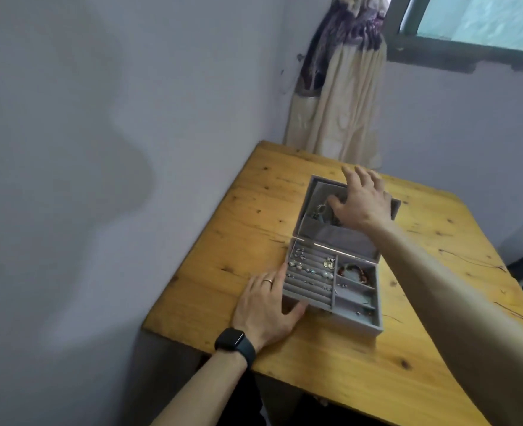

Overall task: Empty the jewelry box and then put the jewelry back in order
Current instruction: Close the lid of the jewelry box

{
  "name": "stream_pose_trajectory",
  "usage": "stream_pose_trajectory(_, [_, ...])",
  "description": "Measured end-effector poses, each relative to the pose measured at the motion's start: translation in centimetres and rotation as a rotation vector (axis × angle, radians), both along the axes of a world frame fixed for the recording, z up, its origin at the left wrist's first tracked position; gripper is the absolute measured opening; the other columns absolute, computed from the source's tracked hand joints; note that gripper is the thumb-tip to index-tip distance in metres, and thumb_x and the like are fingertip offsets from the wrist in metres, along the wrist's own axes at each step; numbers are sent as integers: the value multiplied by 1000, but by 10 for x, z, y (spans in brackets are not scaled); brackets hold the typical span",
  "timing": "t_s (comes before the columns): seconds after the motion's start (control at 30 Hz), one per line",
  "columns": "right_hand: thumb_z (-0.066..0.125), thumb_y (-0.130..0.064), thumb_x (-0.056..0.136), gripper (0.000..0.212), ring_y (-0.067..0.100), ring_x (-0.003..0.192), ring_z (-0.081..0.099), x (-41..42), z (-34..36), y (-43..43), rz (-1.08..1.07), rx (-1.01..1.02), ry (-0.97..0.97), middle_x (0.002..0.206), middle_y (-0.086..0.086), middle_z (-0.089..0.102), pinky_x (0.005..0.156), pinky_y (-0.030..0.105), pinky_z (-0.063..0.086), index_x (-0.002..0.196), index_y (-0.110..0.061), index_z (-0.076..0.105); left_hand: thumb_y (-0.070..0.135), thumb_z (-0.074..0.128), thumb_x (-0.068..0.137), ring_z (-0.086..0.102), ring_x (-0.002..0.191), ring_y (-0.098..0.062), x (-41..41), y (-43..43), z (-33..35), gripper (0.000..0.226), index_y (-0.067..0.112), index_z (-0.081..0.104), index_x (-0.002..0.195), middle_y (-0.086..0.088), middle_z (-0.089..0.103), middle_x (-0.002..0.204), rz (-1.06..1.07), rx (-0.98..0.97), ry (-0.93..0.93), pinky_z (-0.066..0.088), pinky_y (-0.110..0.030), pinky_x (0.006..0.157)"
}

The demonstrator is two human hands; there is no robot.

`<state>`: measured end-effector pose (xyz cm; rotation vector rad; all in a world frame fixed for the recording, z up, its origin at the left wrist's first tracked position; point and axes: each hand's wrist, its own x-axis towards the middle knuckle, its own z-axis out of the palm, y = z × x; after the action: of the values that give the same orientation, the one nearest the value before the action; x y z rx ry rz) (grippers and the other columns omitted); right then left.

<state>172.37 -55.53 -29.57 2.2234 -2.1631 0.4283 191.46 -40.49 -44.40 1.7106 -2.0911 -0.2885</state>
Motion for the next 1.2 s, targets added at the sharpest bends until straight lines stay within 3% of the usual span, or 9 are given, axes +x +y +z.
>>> stream_pose_trajectory(0.07, [52, -47, 94, 72, 29, 151, 12, 2, 4, -16, -12, 101, 59, 164, 2, 24, 118, 57, 13, 157, -33, 19, 79, 29, 88, 35, 141, -18, 0, -2, -2, 91, 23, 17, 157, -2, 44, 151, 4, 9, 12, 20, -38, 121])
stream_pose_trajectory(0.17, [52, -41, 93, 58, 34, 140, 33, 7, 7, -28, -18, 154, 94, 151, 9, 43, 113, 59, 20, 149, -31, 39, 80, 29, 87, 37, 140, -19, -1, -2, -2, 91, 22, 20, 157, -3, 45, 150, 14, 14, 29, 20, -41, 121])
stream_pose_trajectory(0.33, [59, -40, 92, 46, 38, 130, 38, 9, 10, -22, 6, 40, 82, 137, 14, 49, 105, 53, 31, 136, -28, 56, 79, 35, 86, 39, 138, -19, 1, -2, -3, 90, 23, 23, 155, -2, 48, 148, 30, 4, 67, 23, -40, 120])
stream_pose_trajectory(0.43, [64, -36, 90, 39, 38, 122, 45, 5, 9, -5, 76, -80, -22, 126, 13, 55, 100, 47, 38, 127, -23, 63, 80, 40, 84, 41, 136, -16, 2, -2, -1, 89, 25, 28, 153, 0, 51, 144, 43, 0, 99, 27, -38, 118])
stream_pose_trajectory(0.57, [67, -32, 91, 31, 31, 107, 55, 9, 3, 33, 128, -208, -119, 118, 6, 58, 86, 38, 44, 120, -20, 67, 78, 44, 83, 44, 129, -17, 3, -1, 8, 83, 30, 30, 149, 3, 55, 137, 53, 42, 131, 30, -33, 114])
stream_pose_trajectory(0.8, [54, -21, 89, 24, 33, 93, 57, 15, -52, 112, 256, -467, 41, 103, 9, 62, 66, 42, 51, 106, -12, 69, 75, 57, 77, 52, 114, -17, 4, 1, 12, 76, 50, 32, 143, 9, 61, 121, 79, 71, 249, 48, -34, 91])
stream_pose_trajectory(1.0, [69, -16, 85, 17, 31, 92, 57, 19, -114, 152, 306, -436, -13, 102, 9, 64, 71, 44, 51, 101, -13, 68, 72, 64, 74, 56, 109, -17, 6, -3, 5, 65, 38, 55, 128, 8, 64, 116, 94, 122, 320, 51, -38, 86])
stream_pose_trajectory(1.1, [75, -15, 85, 21, 29, 93, 54, 18, -129, 158, 335, -451, -36, 102, 8, 64, 74, 44, 51, 105, -13, 70, 71, 66, 74, 55, 115, -18, 7, -2, 5, 76, 38, 47, 140, 6, 62, 123, 93, 142, 345, 51, -40, 90])
stream_pose_trajectory(1.2, [72, -15, 87, 26, 28, 97, 56, 15, -131, 161, 362, -426, -74, 107, 10, 64, 79, 44, 55, 114, -12, 70, 63, 71, 78, 51, 122, -19, 10, 2, 8, 90, 46, 24, 152, 2, 58, 131, 93, 177, 398, 48, -41, 97])
